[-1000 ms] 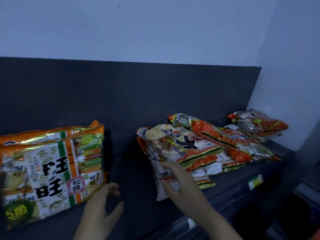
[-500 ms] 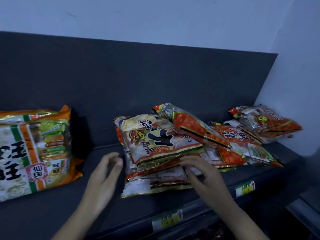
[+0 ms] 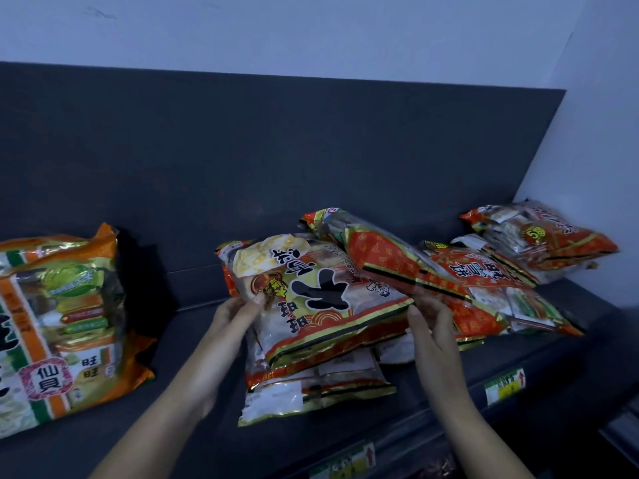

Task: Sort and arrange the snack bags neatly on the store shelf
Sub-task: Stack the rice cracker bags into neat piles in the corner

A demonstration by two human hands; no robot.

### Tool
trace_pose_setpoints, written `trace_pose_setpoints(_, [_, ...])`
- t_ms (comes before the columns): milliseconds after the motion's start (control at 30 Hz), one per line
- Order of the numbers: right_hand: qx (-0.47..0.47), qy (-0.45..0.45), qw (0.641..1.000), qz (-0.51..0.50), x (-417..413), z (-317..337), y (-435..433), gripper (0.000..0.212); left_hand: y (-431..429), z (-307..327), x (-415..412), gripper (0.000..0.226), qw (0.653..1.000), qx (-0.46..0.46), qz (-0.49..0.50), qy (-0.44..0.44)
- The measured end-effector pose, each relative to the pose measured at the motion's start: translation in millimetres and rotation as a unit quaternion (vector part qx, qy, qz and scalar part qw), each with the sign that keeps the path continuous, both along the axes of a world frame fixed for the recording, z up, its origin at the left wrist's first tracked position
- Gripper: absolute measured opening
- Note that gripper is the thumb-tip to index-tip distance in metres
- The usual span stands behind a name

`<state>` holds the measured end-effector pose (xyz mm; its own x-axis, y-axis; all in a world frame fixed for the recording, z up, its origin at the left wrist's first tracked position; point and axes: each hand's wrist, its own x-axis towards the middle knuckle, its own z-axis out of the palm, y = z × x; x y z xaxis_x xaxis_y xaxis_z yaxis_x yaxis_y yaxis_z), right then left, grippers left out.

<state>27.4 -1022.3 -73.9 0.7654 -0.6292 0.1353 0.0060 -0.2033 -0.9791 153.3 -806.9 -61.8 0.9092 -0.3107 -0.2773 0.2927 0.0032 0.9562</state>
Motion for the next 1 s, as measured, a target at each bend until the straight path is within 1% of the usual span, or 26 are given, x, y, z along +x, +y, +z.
trace_pose_setpoints(33, [0.004,0.01,1.0,0.01,3.7,3.3,-2.2,0.017,2.6,-2.6,-5.8,0.06,0.999,-0.028,-0.031,-0.011])
trace_pose_setpoints(100, [0.019,0.029,0.999,0.036,12.7,9.4,-3.9,0.016,4.7,-11.9,-10.5,0.042,0.998,-0.037,-0.036,-0.042])
trace_pose_setpoints(133, [0.035,0.038,0.997,0.049,16.3,11.4,-3.0,0.017,3.7,-13.1,-14.8,0.044,0.998,-0.033,-0.035,-0.051])
trace_pose_setpoints(200, [0.063,0.055,0.995,0.056,23.6,10.8,-2.5,0.029,2.2,-17.6,-14.5,0.058,0.996,-0.051,-0.044,-0.059])
trace_pose_setpoints(233, [0.077,0.064,0.994,0.05,26.5,8.8,-3.5,0.035,1.3,-19.0,-12.6,0.059,0.995,-0.051,-0.037,-0.075])
trace_pose_setpoints(267, [0.093,0.071,0.992,0.045,28.4,8.9,-4.2,0.041,0.9,-15.2,-13.6,0.055,0.994,-0.05,-0.018,-0.095])
trace_pose_setpoints(333, [0.112,0.081,0.989,0.047,27.5,12.2,-6.9,0.045,0.9,-6.8,-11.1,0.047,0.983,0.009,0.038,-0.177])
trace_pose_setpoints(367, [0.108,0.083,0.99,0.042,25.3,13.4,-10.1,0.044,0.6,-2.6,-10.4,0.052,0.969,0.058,0.057,-0.232])
trace_pose_setpoints(433, [0.061,0.044,0.997,0.008,20.2,16.3,-15.7,0.034,-0.3,10.6,-4.5,0.078,0.929,0.154,0.048,-0.332])
trace_pose_setpoints(467, [0.016,0.009,1.0,-0.023,18.3,16.7,-19.7,0.033,-2.4,19.9,0.2,0.086,0.913,0.195,0.02,-0.358])
trace_pose_setpoints(500, [-0.043,-0.018,0.997,-0.056,17.0,14.2,-26.5,0.03,-4.9,26.1,6.9,0.086,0.9,0.21,-0.009,-0.382])
trace_pose_setpoints(533, [-0.104,-0.028,0.991,-0.084,16.5,10.4,-34.8,0.025,-9.4,35.1,10.4,0.086,0.884,0.228,-0.057,-0.404])
trace_pose_setpoints(567, [-0.157,-0.024,0.981,-0.109,16.9,6.1,-44.0,0.017,-15.5,42.1,15.2,0.086,0.867,0.243,-0.1,-0.424])
trace_pose_setpoints(600, [-0.206,-0.014,0.971,-0.123,18.7,2.2,-53.5,0.014,-23.0,48.5,20.7,0.088,0.845,0.268,-0.136,-0.443])
trace_pose_setpoints(633, [-0.256,0.001,0.958,-0.13,20.5,0.0,-61.9,0.021,-31.2,53.2,26.1,0.091,0.821,0.288,-0.164,-0.465])
trace_pose_setpoints(667, [-0.305,0.019,0.944,-0.126,23.7,-2.5,-71.1,0.034,-40.6,58.0,30.9,0.093,0.799,0.31,-0.188,-0.48])
trace_pose_setpoints(733, [-0.39,0.049,0.916,-0.084,32.5,-6.6,-89.2,0.063,-60.4,63.6,40.1,0.097,0.762,0.335,-0.215,-0.511])
trace_pose_setpoints(767, [-0.417,0.057,0.906,-0.054,37.6,-8.7,-96.8,0.07,-70.9,64.0,45.0,0.097,0.747,0.344,-0.226,-0.522])
trace_pose_setpoints(833, [-0.449,0.077,0.89,-0.01,49.6,-13.6,-109.3,0.075,-91.6,63.0,55.4,0.096,0.719,0.365,-0.248,-0.537])
trace_pose_setpoints(900, [-0.473,0.09,0.877,0.003,62.0,-16.0,-118.5,0.078,-112.5,58.9,67.9,0.087,0.698,0.365,-0.249,-0.564])
trace_pose_setpoints(933, [-0.481,0.085,0.873,0.008,68.3,-16.9,-123.3,0.078,-121.4,58.4,72.5,0.086,0.692,0.366,-0.242,-0.573])
trace_pose_setpoints(1000, [-0.477,0.07,0.876,0.024,78.0,-15.0,-130.4,0.076,-134.8,59.5,80.6,0.091,0.684,0.369,-0.223,-0.588])
